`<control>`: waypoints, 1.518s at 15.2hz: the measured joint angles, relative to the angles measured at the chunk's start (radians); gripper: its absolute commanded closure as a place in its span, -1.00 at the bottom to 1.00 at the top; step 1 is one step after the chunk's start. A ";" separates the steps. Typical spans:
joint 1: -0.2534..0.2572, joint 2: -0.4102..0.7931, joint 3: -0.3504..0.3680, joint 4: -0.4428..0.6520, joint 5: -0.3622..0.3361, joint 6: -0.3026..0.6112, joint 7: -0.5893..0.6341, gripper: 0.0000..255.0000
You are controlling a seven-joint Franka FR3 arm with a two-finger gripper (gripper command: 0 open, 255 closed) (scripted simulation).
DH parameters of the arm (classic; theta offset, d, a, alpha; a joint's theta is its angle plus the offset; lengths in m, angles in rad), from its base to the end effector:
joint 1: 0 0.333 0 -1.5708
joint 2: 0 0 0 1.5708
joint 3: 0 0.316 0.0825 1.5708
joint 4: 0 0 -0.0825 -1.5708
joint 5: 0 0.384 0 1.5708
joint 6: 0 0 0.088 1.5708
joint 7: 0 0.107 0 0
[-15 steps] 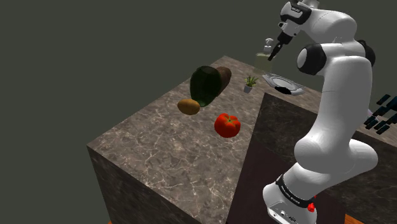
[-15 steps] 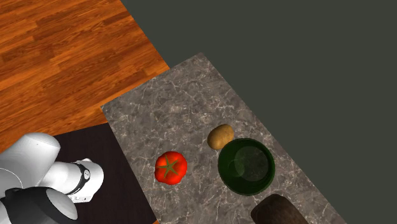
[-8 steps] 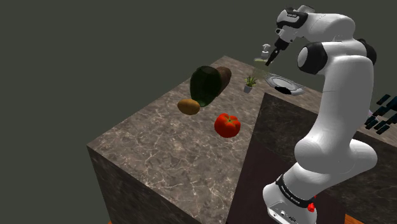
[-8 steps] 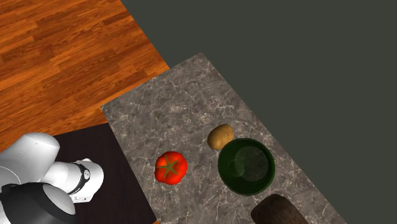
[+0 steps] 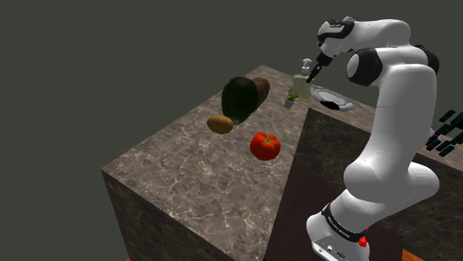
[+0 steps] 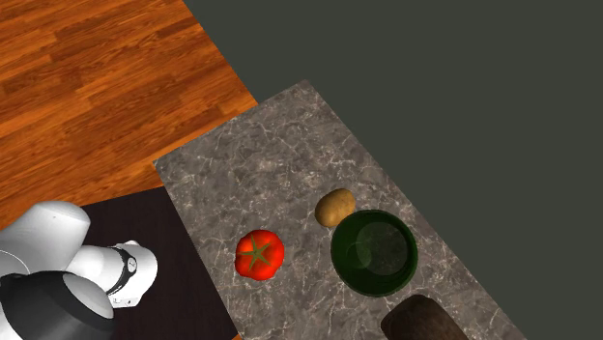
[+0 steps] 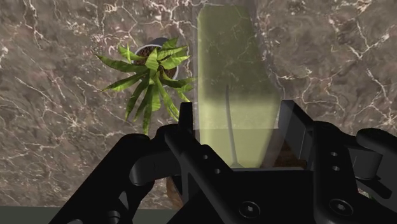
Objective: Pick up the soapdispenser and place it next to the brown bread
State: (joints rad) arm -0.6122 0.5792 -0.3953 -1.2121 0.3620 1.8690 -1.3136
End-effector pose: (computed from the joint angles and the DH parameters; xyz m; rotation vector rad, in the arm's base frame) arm 0.4707 -0.5571 0.4712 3.0472 0.4472 0.2744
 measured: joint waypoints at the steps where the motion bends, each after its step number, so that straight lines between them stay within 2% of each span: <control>1: 0.002 -0.001 0.000 -0.011 0.000 0.010 -0.001 1.00; 12: 0.016 0.013 0.009 -0.139 0.018 0.147 -0.032 1.00; 23: 0.015 0.059 0.025 -0.214 0.047 0.265 -0.064 1.00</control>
State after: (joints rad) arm -0.5973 0.6382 -0.3700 -1.4259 0.4091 2.1338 -1.3781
